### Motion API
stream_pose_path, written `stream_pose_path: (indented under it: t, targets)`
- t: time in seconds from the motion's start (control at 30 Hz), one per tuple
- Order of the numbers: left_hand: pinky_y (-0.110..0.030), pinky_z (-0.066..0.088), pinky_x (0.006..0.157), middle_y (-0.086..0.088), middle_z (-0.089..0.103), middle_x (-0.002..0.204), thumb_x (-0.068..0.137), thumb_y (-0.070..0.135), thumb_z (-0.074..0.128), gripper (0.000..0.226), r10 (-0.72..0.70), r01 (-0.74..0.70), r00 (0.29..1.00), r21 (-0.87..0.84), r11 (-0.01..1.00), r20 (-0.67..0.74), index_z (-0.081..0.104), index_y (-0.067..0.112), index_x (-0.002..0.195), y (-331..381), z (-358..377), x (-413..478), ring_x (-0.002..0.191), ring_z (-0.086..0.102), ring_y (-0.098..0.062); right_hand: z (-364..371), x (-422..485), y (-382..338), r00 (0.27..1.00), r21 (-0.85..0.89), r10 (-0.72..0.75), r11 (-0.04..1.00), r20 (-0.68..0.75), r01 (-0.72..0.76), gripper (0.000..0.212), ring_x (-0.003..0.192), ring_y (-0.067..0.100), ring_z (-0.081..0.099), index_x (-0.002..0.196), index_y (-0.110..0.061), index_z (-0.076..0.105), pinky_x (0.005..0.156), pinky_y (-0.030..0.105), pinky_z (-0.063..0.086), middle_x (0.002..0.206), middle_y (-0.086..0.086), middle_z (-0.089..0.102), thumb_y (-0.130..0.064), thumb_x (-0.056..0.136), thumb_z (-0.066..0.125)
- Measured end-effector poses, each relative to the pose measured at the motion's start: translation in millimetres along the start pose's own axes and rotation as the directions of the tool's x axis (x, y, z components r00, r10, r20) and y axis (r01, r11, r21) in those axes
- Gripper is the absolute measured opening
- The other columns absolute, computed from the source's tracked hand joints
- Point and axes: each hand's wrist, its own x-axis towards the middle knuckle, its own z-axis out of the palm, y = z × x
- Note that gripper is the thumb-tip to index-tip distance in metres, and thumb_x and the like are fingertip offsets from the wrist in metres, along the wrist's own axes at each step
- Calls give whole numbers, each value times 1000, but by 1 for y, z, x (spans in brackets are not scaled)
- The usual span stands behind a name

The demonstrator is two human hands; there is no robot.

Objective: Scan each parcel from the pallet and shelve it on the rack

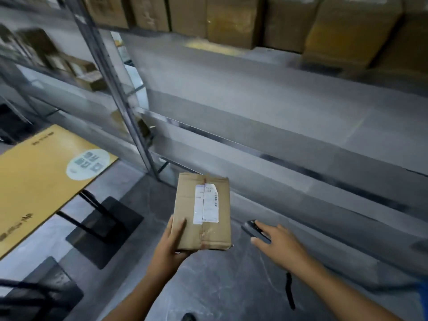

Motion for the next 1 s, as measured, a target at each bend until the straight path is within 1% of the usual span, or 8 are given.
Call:
stream_pose_path:
  t: [0.2,0.37,0.5,0.6,0.67,0.8,0.9,1.0]
  targets:
    - [-2,30,105,11,35,160,70,39,90,100,-44,42,999,-55,998,-23,36,34,154,-23,-90,80,139,31,18,3,76,-97,995,237,-13,971,-98,36,66,127,21,54,152,-35,40,105,35,46,144,3,53,-59,93,56]
    - [1,27,104,28,35,155,64,68,81,101,-56,57,998,-89,994,17,37,43,151,-41,-145,152,137,30,22,-6,137,-157,991,353,-62,930,-119,101,61,125,14,55,147,-38,45,98,30,46,141,-9,58,-57,91,60]
    - [-4,30,108,31,38,153,66,40,94,98,-116,117,993,-93,989,21,41,54,146,-69,-167,219,138,33,19,-22,203,-186,990,373,-83,920,-115,120,63,122,14,58,146,-43,45,99,35,49,136,-9,60,-63,88,59]
    - [-2,31,104,31,39,152,67,35,95,100,-141,144,989,-71,987,44,41,49,150,-87,-183,272,135,36,18,-39,258,-209,978,350,-163,915,-133,200,67,92,-5,60,143,-50,43,82,25,51,118,-10,66,-74,81,51]
    - [-1,34,100,25,43,151,68,28,95,100,-177,181,983,-81,980,52,42,42,152,-94,-192,305,134,41,15,-50,292,-226,969,340,-214,908,-124,244,54,78,-9,56,136,-55,47,77,25,52,107,-13,69,-70,84,51]
    - [-4,34,102,20,44,151,67,27,95,98,-212,214,976,-65,975,40,44,36,151,-106,-211,364,135,44,3,-71,352,-259,971,343,-227,908,-78,240,35,82,-2,62,125,-53,54,81,30,58,100,-12,71,-58,91,54]
    - [-2,32,104,27,42,145,64,34,94,95,-196,197,980,-25,980,27,43,42,144,-122,-224,402,133,40,10,-84,389,-280,963,348,-257,899,-75,267,34,94,-13,60,125,-48,59,73,9,47,98,-28,64,-52,92,58]
    - [-6,33,104,23,47,146,63,38,94,95,-211,211,977,-13,977,17,44,48,143,-141,-237,437,132,42,6,-92,414,-300,971,379,-233,894,-60,238,41,81,-29,52,131,-47,59,58,0,40,90,-46,52,-51,91,61]
